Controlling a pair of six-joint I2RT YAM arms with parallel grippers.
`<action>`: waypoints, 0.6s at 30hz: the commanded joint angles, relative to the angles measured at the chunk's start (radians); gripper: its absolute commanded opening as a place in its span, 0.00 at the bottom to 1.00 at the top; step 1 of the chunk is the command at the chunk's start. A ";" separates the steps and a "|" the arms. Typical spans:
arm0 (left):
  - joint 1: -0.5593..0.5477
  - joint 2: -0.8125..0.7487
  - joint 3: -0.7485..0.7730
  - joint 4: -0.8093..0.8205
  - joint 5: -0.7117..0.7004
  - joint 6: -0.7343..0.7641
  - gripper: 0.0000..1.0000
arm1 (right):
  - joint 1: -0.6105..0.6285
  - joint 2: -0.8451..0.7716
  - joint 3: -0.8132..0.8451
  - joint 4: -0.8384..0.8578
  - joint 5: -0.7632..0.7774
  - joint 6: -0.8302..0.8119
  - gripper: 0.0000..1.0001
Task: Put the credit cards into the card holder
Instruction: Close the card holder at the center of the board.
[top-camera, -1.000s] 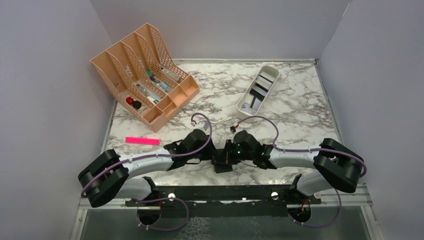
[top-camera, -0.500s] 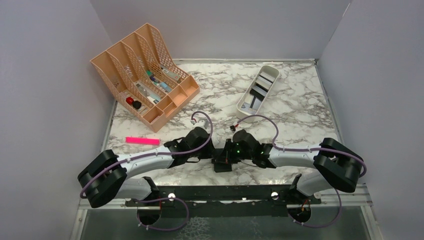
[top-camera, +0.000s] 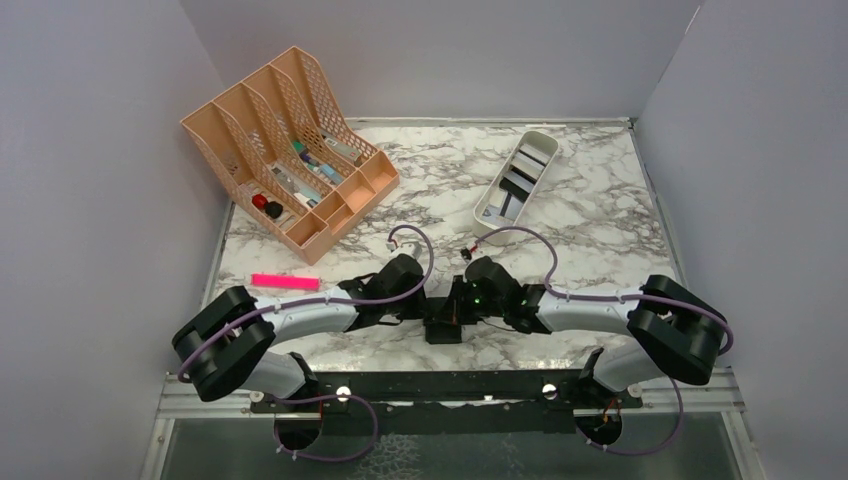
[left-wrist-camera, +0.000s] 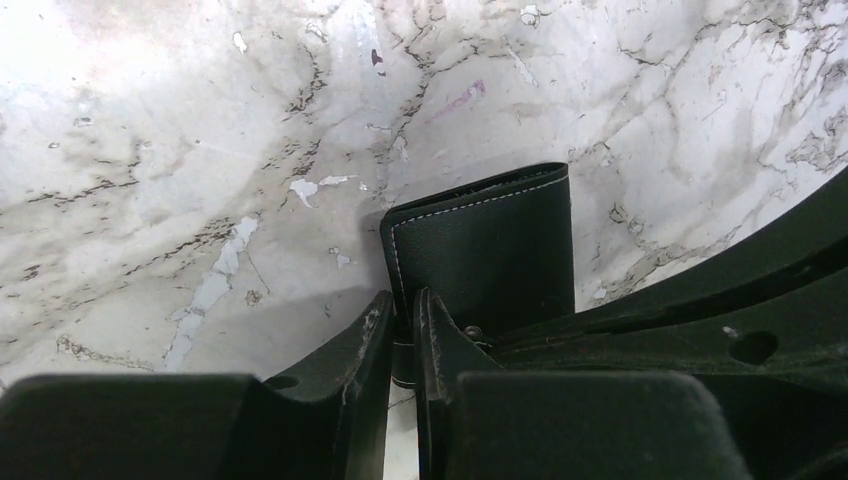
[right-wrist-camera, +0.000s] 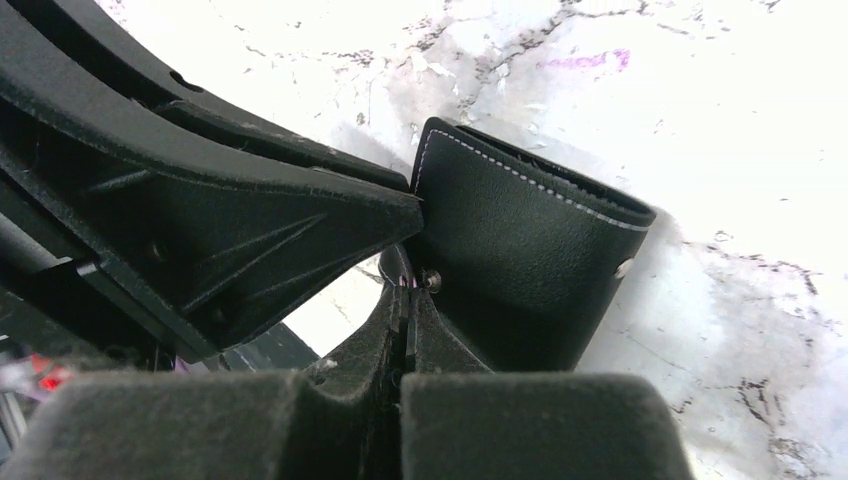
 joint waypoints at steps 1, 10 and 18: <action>0.006 0.022 0.012 0.000 -0.018 0.019 0.16 | -0.017 -0.001 0.019 -0.021 0.040 -0.026 0.01; 0.006 0.020 0.000 0.019 -0.003 0.022 0.15 | -0.036 0.043 0.038 -0.020 0.047 -0.040 0.01; 0.005 0.029 -0.010 0.044 0.012 0.028 0.14 | -0.051 0.064 0.044 -0.052 0.054 -0.057 0.01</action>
